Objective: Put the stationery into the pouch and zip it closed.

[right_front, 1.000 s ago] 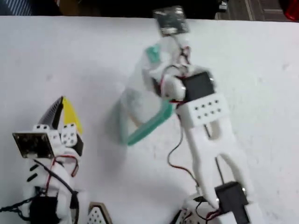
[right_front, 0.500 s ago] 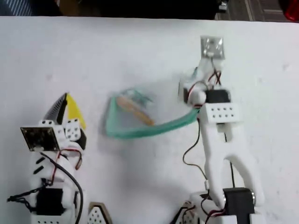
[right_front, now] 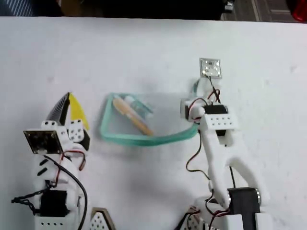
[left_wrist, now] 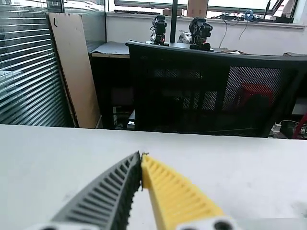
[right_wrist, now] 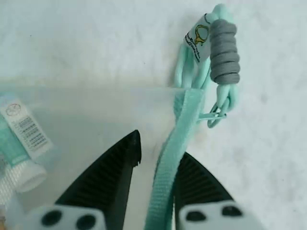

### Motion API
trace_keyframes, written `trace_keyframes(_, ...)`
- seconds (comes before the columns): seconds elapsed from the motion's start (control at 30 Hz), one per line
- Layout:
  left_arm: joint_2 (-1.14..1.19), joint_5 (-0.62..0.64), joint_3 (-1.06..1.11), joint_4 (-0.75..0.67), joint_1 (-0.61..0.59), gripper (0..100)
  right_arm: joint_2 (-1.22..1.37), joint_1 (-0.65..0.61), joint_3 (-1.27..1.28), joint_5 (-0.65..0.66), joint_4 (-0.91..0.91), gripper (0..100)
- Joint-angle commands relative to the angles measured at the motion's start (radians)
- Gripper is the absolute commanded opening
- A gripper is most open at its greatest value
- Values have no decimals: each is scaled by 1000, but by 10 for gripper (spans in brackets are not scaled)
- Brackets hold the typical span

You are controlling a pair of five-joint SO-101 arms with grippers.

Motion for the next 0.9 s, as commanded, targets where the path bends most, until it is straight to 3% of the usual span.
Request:
trace_keyframes(0.0, -7, 15, -8, -28, -4, 23, -4, -7, 0, 5, -53, 18)
trace_keyframes(0.43, -7, 15, -8, -28, -4, 23, 116, -7, -29, 5, -111, 24)
trace_keyframes(0.73, -7, 15, -8, -28, -4, 23, 113, -1, -32, 5, -67, 307)
trace_keyframes(0.87, -7, 15, -6, -28, -4, 23, 113, 1, -31, 5, -67, 344)
